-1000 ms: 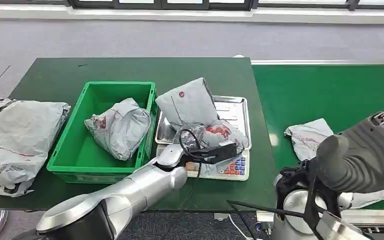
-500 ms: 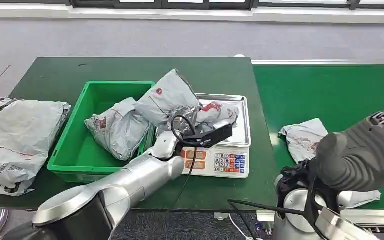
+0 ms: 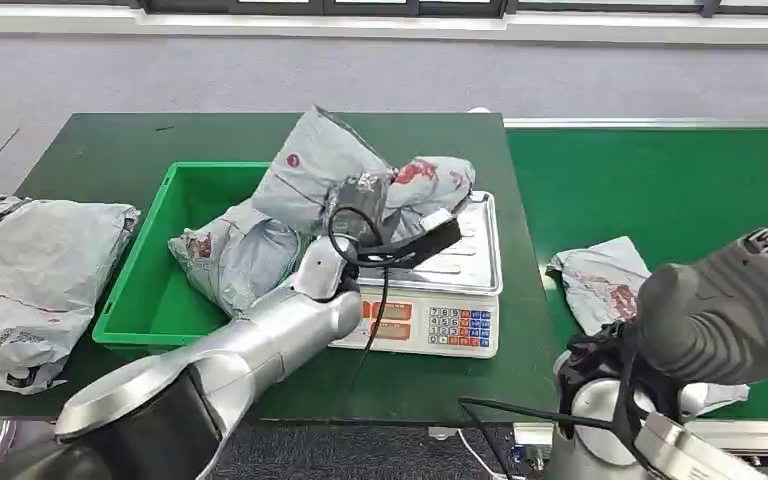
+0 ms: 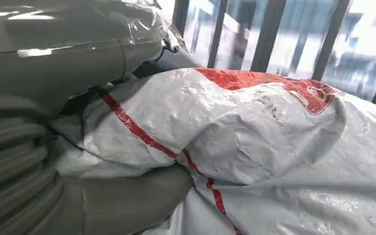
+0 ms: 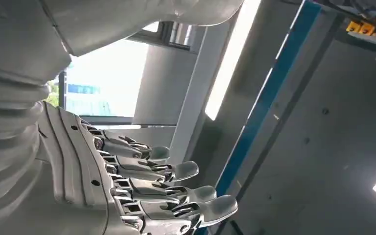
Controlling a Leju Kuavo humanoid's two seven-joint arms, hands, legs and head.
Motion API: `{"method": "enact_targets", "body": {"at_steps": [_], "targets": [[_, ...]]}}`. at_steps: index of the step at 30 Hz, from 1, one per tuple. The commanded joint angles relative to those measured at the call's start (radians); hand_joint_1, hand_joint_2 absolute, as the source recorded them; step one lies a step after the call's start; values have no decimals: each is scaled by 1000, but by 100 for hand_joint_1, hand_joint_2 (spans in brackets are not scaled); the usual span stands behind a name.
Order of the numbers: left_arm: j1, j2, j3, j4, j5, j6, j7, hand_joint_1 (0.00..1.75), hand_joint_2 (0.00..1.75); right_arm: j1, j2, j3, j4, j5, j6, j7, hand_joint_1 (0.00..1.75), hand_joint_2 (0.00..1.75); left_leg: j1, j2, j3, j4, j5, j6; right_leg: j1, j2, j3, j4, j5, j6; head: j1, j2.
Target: Moved the parcel from conveyor to table for the left to box.
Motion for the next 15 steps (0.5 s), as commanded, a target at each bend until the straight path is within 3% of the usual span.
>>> {"method": "enact_targets", "body": {"at_steps": [1, 5, 6, 9, 12, 15], "targets": [[163, 89, 703, -435, -441, 1, -61, 175, 175, 71, 15, -51, 33, -7, 1, 1, 0, 175, 0, -1, 2, -3, 0, 1, 1, -1, 2, -3, 0, -2, 0, 0], [257, 107, 858, -616, -618, 2, -25, 175, 175, 72, 15, -46, 38, -4, 1, 1, 0, 175, 0, 3, 2, -2, -1, 0, 1, 3, 1, -2, 0, -2, 0, 0], [280, 104, 953, -629, -697, 2, -22, 175, 175, 71, 15, -40, 45, -7, 1, 1, 0, 175, 1, 6, 4, -3, -1, 0, 1, 6, 1, -4, 1, -3, 0, 0], [313, 130, 1072, -660, -722, 2, -37, 175, 175, 75, 15, -31, 42, -5, 1, 1, 0, 175, 0, 7, 2, -2, -2, -1, 1, 7, -1, -1, 1, -2, 0, 0], [334, 121, 1163, -668, -729, 2, -88, 175, 175, 74, 15, -29, 42, 5, 1, 1, 0, 175, 1, 7, 4, -4, -1, -1, 1, 8, 0, -3, 1, -3, 0, 0], [337, 117, 1180, -664, -731, 2, -102, 175, 175, 76, 15, -30, 39, 5, 1, 1, 0, 175, 1, 9, 6, -6, -2, 0, 2, 10, 2, -4, 1, -4, 0, 0]]}}
